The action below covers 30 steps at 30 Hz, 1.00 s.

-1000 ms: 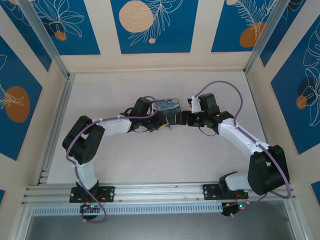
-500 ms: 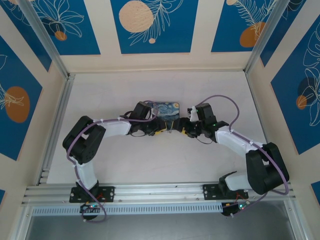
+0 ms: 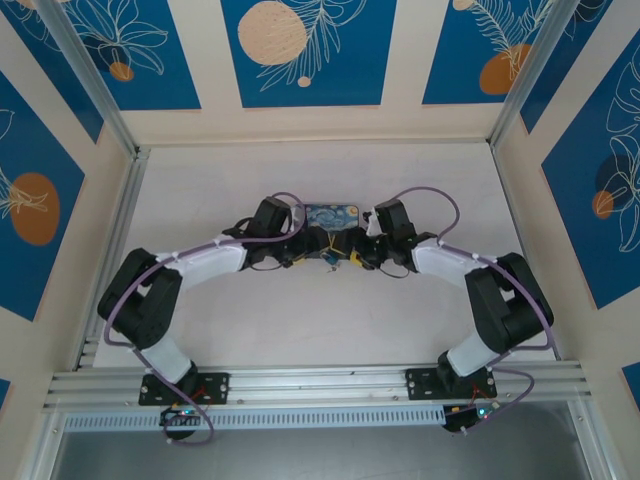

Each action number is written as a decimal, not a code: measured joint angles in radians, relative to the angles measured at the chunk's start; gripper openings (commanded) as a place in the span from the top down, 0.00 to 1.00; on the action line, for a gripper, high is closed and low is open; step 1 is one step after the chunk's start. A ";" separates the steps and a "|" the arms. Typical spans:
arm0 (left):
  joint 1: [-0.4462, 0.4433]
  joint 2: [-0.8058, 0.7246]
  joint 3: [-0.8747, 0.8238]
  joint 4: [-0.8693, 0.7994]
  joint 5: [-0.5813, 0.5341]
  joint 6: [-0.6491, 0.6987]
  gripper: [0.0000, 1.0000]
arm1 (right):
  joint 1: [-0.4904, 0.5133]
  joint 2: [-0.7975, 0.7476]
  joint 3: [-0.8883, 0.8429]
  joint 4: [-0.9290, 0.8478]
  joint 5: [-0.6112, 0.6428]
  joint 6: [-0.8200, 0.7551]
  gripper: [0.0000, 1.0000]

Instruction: Unlock the padlock with the key

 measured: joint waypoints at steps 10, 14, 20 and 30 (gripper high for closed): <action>0.025 -0.035 0.026 -0.075 -0.028 0.032 0.03 | -0.049 0.163 0.216 -0.027 0.010 -0.063 0.38; 0.046 -0.034 0.057 -0.096 -0.029 0.037 0.02 | -0.055 0.152 0.208 -0.041 0.010 -0.100 0.39; 0.103 -0.031 0.101 -0.119 -0.032 0.056 0.00 | -0.045 0.113 0.143 -0.070 0.011 -0.188 0.46; 0.179 0.027 0.182 -0.164 -0.039 0.082 0.00 | 0.018 0.201 0.177 -0.121 0.050 -0.346 0.50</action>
